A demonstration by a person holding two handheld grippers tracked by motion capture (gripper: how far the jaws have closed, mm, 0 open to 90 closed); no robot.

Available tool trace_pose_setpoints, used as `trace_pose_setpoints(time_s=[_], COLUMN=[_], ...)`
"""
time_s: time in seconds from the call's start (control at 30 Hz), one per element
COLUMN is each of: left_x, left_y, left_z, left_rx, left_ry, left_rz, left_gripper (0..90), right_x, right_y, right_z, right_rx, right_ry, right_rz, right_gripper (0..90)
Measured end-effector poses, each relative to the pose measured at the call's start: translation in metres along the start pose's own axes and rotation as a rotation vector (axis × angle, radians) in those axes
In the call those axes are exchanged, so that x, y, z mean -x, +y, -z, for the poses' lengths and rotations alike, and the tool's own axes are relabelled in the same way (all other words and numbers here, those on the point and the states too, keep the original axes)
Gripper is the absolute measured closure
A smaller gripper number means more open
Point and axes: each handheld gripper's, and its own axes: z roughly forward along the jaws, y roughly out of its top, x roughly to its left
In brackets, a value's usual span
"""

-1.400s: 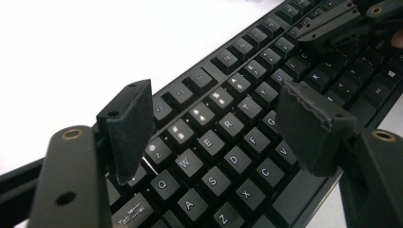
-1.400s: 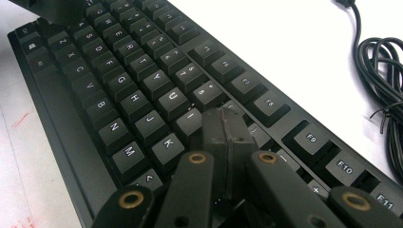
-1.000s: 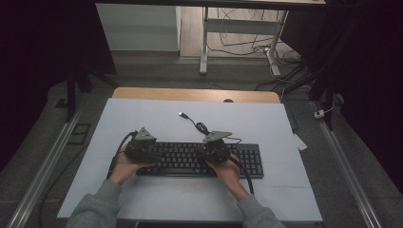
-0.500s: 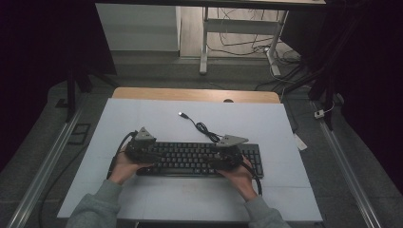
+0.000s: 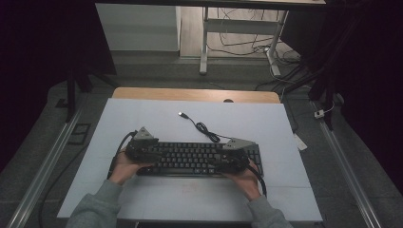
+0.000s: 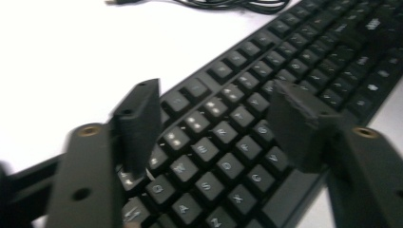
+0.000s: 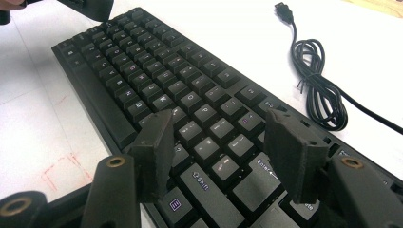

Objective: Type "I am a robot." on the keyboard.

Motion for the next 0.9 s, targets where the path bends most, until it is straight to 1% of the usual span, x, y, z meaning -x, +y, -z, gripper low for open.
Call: trace_pose_setpoints(time_s=[0.1,0.23,0.4,0.47,0.73,0.9], left_x=[0.004,0.007,0.012,0.014,0.026,0.032], left_y=[0.001,0.001,0.001,0.002,0.002,-0.001], left_z=[0.0,0.0,-0.002,-0.004,-0.013,-0.021], left_rx=[0.005,0.012,0.007,0.005,-0.017,-0.05], left_ry=[-0.014,-0.024,-0.054,-0.066,-0.092,-0.103], left_rz=[-0.023,-0.034,-0.052,-0.059,-0.078,-0.088], left_gripper=[49.2,61.1,83.7,88.8,89.0,89.0], right_x=[0.001,0.001,0.002,0.002,0.002,0.002], right_y=[0.0,0.0,-0.001,-0.001,-0.001,-0.001], right_z=[0.0,-0.001,-0.002,-0.002,-0.002,-0.003], right_rx=[0.004,0.002,-0.01,-0.015,-0.017,-0.024], right_ry=[0.004,0.004,0.002,0.0,-0.003,-0.006], right_rz=[-0.002,-0.002,-0.001,-0.002,0.001,0.004], right_gripper=[43.8,43.7,43.4,43.3,43.3,43.3])
